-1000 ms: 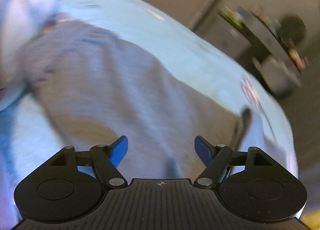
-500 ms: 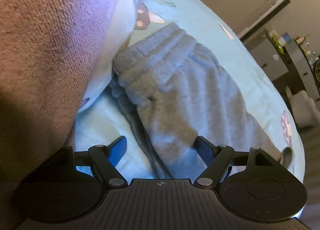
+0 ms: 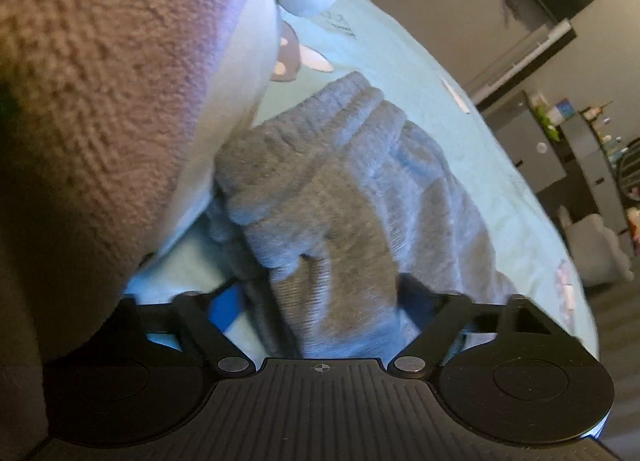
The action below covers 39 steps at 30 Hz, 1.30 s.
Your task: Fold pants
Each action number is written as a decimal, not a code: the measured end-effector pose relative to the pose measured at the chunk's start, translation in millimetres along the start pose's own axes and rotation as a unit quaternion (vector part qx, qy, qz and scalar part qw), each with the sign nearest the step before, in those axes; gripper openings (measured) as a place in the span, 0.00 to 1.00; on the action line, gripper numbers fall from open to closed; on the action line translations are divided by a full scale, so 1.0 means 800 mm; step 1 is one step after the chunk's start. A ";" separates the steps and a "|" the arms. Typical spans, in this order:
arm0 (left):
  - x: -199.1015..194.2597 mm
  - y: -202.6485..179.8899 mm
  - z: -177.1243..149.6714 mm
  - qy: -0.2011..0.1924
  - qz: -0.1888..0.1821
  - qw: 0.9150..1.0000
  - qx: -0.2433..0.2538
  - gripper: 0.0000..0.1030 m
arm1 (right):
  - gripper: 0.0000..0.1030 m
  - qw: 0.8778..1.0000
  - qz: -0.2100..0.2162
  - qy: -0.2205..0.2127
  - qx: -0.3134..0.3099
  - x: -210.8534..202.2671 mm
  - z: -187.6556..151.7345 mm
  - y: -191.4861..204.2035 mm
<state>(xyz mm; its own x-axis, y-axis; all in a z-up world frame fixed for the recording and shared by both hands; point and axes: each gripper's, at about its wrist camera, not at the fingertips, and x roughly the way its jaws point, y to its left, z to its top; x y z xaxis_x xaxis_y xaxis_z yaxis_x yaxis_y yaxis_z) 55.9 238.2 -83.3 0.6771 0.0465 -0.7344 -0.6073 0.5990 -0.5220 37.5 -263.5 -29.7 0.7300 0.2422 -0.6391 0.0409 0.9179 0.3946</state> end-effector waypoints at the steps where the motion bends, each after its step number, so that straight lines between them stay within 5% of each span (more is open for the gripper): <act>1: -0.001 0.000 -0.001 -0.001 0.000 1.000 0.004 0.70 | 0.51 1.000 0.000 -0.002 0.000 -0.001 0.000 0.000; 10: -0.017 -0.010 -0.001 -0.009 -0.023 1.000 0.013 0.29 | 0.48 1.000 0.007 -0.003 0.016 -0.002 0.001 -0.007; 14: -0.038 -0.036 -0.001 -0.036 -0.036 0.997 0.065 0.24 | 0.48 1.000 0.009 -0.004 0.021 -0.001 0.001 -0.008; 20: -0.084 -0.106 -0.006 -0.079 -0.064 0.979 0.175 0.22 | 0.48 0.999 0.015 -0.006 0.030 -0.001 0.001 -0.011; 27: -0.141 -0.224 -0.072 -0.115 -0.142 0.925 0.332 0.17 | 0.48 0.999 0.020 -0.010 0.040 -0.001 0.001 -0.013; 29: -0.150 -0.258 -0.106 -0.114 -0.181 0.903 0.372 0.03 | 0.48 0.999 0.021 -0.011 0.043 -0.001 0.002 -0.014; 32: -0.161 -0.304 -0.167 -0.085 -0.263 0.858 0.432 0.10 | 0.48 0.998 0.022 -0.013 0.049 -0.003 0.002 -0.018; 33: -0.156 -0.315 -0.184 -0.063 -0.279 0.852 0.439 0.27 | 0.48 0.998 0.023 -0.013 0.052 -0.004 0.002 -0.019; 34: -0.151 -0.321 -0.196 -0.045 -0.284 0.853 0.436 0.49 | 0.48 0.998 0.024 -0.014 0.056 -0.005 0.001 -0.020; 37: -0.135 -0.310 -0.206 -0.006 -0.299 0.868 0.395 0.53 | 0.49 0.997 0.031 -0.014 0.063 -0.010 0.001 -0.022; 39: -0.125 -0.284 -0.196 0.001 -0.266 0.894 0.361 0.61 | 0.49 0.997 0.038 -0.012 0.063 -0.011 0.002 -0.022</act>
<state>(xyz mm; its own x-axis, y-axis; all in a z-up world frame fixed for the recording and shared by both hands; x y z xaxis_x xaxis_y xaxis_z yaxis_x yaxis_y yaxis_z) 60.8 -28.0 40.5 0.7887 -0.4002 -0.4667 0.2275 0.8952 -0.3833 31.1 -282.6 -30.2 0.7503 0.2997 -0.5893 0.0703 0.8501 0.5219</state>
